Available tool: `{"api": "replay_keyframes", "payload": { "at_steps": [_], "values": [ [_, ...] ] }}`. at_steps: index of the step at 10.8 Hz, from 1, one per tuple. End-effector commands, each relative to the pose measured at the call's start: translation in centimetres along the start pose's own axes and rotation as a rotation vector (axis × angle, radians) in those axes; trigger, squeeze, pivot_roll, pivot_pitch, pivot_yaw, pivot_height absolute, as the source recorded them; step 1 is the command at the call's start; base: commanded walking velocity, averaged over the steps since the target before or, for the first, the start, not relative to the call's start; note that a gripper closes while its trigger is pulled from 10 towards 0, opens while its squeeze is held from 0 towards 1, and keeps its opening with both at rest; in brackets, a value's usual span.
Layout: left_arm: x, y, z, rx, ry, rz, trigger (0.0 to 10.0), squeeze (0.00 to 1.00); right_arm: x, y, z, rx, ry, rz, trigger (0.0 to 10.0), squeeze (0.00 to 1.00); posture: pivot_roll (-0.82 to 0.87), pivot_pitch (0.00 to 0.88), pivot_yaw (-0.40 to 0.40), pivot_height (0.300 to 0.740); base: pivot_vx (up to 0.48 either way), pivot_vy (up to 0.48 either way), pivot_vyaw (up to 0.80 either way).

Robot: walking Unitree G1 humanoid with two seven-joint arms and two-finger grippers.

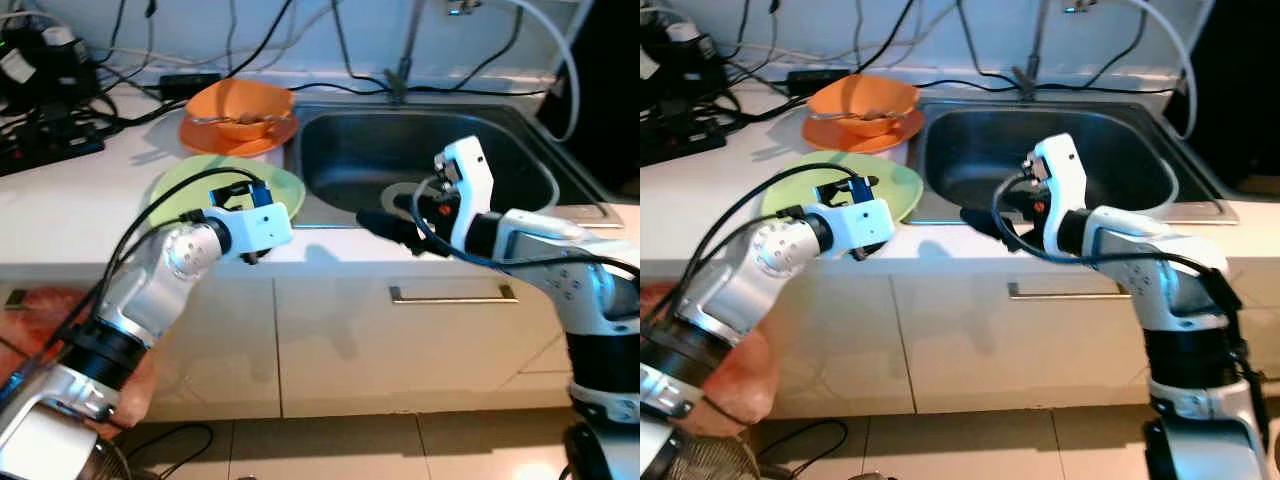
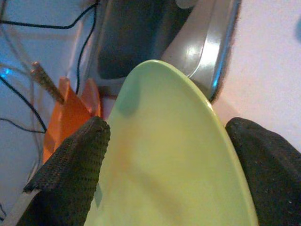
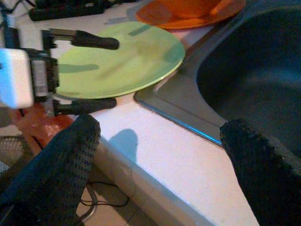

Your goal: Kitchen organization

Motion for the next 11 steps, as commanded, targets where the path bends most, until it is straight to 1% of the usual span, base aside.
{"api": "replay_keyframes", "payload": {
  "at_steps": [1,2,4,7,11],
  "values": [
    [-0.2,-2.8,-3.0,0.009,-0.163,0.136,10.0,0.00,0.2,-0.1,0.5,0.014,0.036,0.011,10.0,0.00,0.00,0.057,-0.018,0.740,0.000,0.000,0.00],
    [-0.2,-3.3,-3.1,0.003,-0.196,0.161,10.0,0.00,0.2,-0.1,0.6,0.020,0.039,0.014,10.0,0.00,0.00,0.058,-0.015,0.740,0.000,0.000,0.00],
    [-0.2,-3.7,-2.9,0.004,-0.222,0.179,0.0,0.00,0.3,-0.1,0.8,0.016,0.044,0.011,10.0,0.00,0.00,0.059,-0.009,0.740,0.000,0.000,0.00],
    [-0.3,-3.9,-2.6,0.003,-0.233,0.192,0.0,0.00,0.2,-0.4,1.1,0.011,0.055,0.016,10.0,0.00,0.00,0.060,-0.007,0.740,0.000,0.000,0.00],
    [-0.4,-4.0,-3.1,0.013,-0.247,0.187,0.0,0.00,0.2,-0.5,1.1,0.009,0.054,0.021,10.0,0.00,0.00,0.061,-0.013,0.740,0.000,0.000,0.00]
  ]
}}
Point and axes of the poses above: a point about 5 cm out from each wrist's last joint towards the gripper, its own x axis pointing back from the gripper into the wrist, its own y axis along the axis of the wrist's last joint, z = x × y, the point moved 1 cm from there along -x, pointing out of the wrist towards the gripper, and after that the axes turned 1 degree about x, right-handed, at the moved point
